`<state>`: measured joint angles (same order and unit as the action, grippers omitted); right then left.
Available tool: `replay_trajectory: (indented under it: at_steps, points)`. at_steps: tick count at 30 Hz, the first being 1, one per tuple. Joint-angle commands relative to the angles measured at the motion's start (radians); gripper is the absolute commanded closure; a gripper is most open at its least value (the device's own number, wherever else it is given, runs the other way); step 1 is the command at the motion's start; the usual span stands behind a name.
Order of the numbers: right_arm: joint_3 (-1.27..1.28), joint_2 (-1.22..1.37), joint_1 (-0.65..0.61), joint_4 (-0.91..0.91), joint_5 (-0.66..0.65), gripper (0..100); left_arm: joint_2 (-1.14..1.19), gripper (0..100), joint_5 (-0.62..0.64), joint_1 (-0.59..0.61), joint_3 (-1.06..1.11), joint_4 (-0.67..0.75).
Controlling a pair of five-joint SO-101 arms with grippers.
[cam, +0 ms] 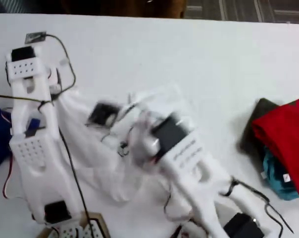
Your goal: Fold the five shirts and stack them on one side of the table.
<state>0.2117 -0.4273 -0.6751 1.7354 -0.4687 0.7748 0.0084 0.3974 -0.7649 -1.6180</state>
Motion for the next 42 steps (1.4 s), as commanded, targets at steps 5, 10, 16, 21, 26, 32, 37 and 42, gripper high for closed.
replay_trajectory:
  at_steps: [5, 10, 16, 21, 26, 32, 37, 42]
  points:
    - [-0.368, 0.297, 0.461, -0.137, 0.064, 64.4, 0.152, 98, -0.003, 0.006, -0.045, -0.054]
    - [-0.717, 0.642, 0.499, -0.139, 0.132, 64.4, 0.218, 98, 0.026, 0.002, -0.071, -0.074]
    - [-1.086, 1.049, 0.479, -0.110, 0.239, 64.4, 0.238, 98, 0.028, -0.006, -0.097, -0.098]
    - [-1.350, 1.320, 0.455, 0.001, 0.345, 64.4, 0.241, 98, 0.028, -0.011, -0.101, -0.104]
    - [-1.448, 1.466, 0.452, 0.033, 0.500, 64.4, 0.241, 98, 0.026, -0.011, -0.101, -0.103]
    - [-1.350, 1.463, 0.389, 0.035, 0.503, 64.4, 0.241, 98, 0.026, -0.011, -0.102, -0.103]
    - [-1.154, 1.461, 0.389, 0.036, 0.500, 64.4, 0.241, 98, 0.025, -0.011, -0.102, -0.100]
    - [-0.990, 1.460, 0.372, 0.036, 0.503, 64.4, 0.242, 98, 0.025, -0.011, -0.122, -0.087]
